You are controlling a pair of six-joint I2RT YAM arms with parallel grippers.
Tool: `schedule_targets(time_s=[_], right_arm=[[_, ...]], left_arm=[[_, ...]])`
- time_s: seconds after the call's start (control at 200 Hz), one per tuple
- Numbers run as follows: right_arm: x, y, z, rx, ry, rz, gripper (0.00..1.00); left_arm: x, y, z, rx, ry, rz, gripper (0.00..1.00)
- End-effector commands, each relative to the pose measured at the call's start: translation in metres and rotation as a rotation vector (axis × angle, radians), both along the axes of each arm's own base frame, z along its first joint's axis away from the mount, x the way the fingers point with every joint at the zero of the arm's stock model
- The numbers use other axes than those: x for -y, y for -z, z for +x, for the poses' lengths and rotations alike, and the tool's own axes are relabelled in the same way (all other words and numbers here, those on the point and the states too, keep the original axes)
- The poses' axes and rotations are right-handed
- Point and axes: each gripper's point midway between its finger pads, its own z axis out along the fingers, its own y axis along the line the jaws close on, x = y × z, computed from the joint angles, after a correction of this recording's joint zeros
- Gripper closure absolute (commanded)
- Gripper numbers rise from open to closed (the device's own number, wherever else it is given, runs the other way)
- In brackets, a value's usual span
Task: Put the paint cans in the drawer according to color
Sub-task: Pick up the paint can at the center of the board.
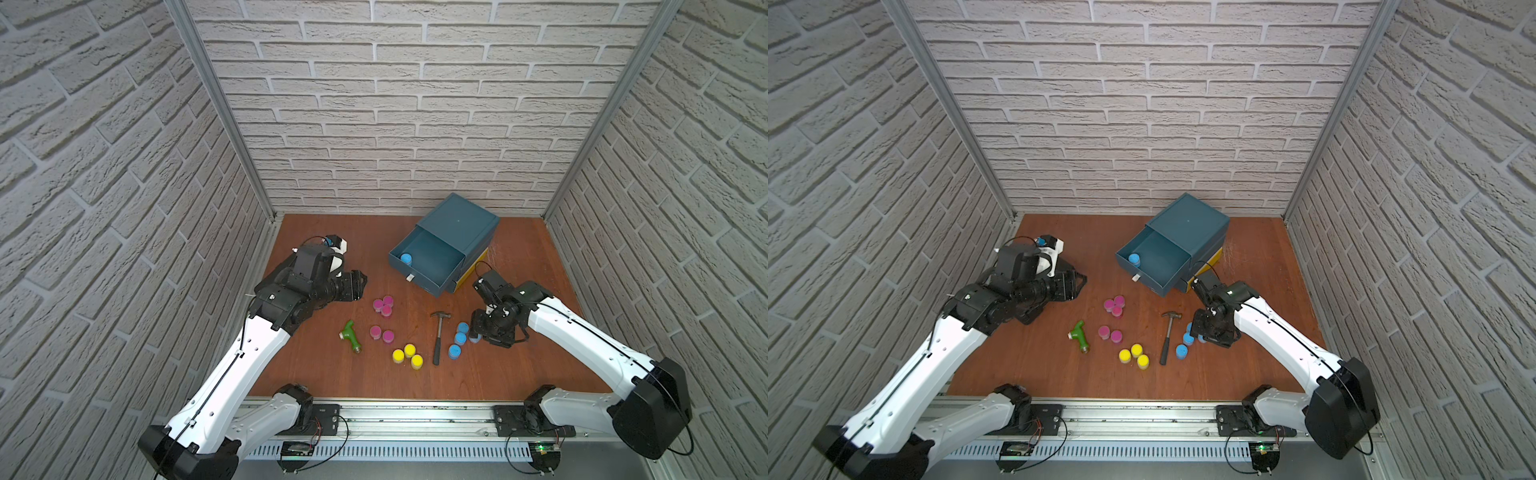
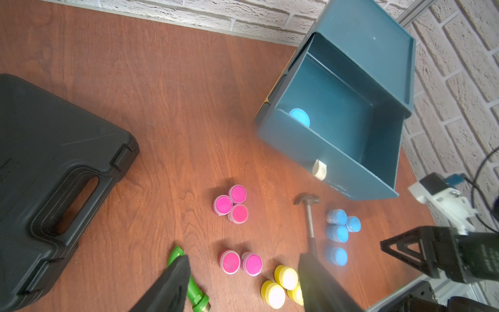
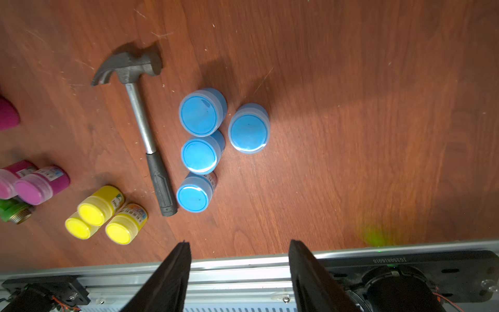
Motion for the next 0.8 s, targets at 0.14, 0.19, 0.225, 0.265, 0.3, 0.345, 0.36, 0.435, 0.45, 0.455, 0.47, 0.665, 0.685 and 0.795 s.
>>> schedule_targets(time_s=[0.14,0.19,0.225,0.265,0.3,0.345,0.36,0.435,0.45,0.455,0.47,0.665,0.685,0.795], right_arm=[[0.002,0.014,0.018,0.033,-0.006,-0.038,0.38],[0.005,0.018,0.018,0.023,-0.008,-0.049,0.39],[0.007,0.022,0.018,0.015,-0.005,-0.057,0.39],[0.01,0.026,0.018,0.005,-0.002,-0.067,0.41],[0.011,0.028,0.02,0.005,-0.001,-0.068,0.42],[0.012,0.031,0.022,0.003,0.001,-0.063,0.42],[0.012,0.032,0.023,0.002,0.002,-0.063,0.43],[0.014,0.034,0.025,-0.004,-0.002,-0.064,0.44],[0.013,0.035,0.025,-0.005,-0.004,-0.064,0.45],[0.014,0.035,0.025,-0.005,-0.004,-0.064,0.45],[0.014,0.036,0.026,-0.007,-0.002,-0.064,0.45],[0.014,0.045,0.029,-0.031,-0.01,-0.047,0.45],[0.013,0.046,0.03,-0.032,-0.012,-0.047,0.45],[0.013,0.051,0.03,-0.046,-0.013,-0.044,0.45]], left_arm=[[-0.004,-0.008,-0.004,0.037,0.0,-0.005,0.31],[-0.004,-0.009,-0.004,0.038,-0.002,-0.006,0.31],[-0.004,-0.009,-0.004,0.04,-0.002,-0.006,0.31],[-0.004,-0.009,-0.004,0.04,-0.005,-0.007,0.31],[-0.004,-0.009,-0.003,0.039,-0.006,-0.009,0.31],[-0.004,-0.009,-0.003,0.04,-0.008,-0.012,0.31],[-0.004,-0.009,-0.002,0.038,-0.01,-0.012,0.31],[-0.003,-0.01,0.0,0.039,-0.012,-0.017,0.31],[-0.003,-0.01,0.0,0.04,-0.013,-0.017,0.31],[-0.003,-0.01,0.0,0.039,-0.014,-0.018,0.31],[-0.002,-0.009,0.0,0.039,-0.012,-0.018,0.31],[-0.001,-0.009,0.003,0.039,-0.016,-0.021,0.31],[-0.001,-0.009,0.003,0.039,-0.016,-0.021,0.31],[0.001,-0.009,0.004,0.039,-0.014,-0.022,0.31]])
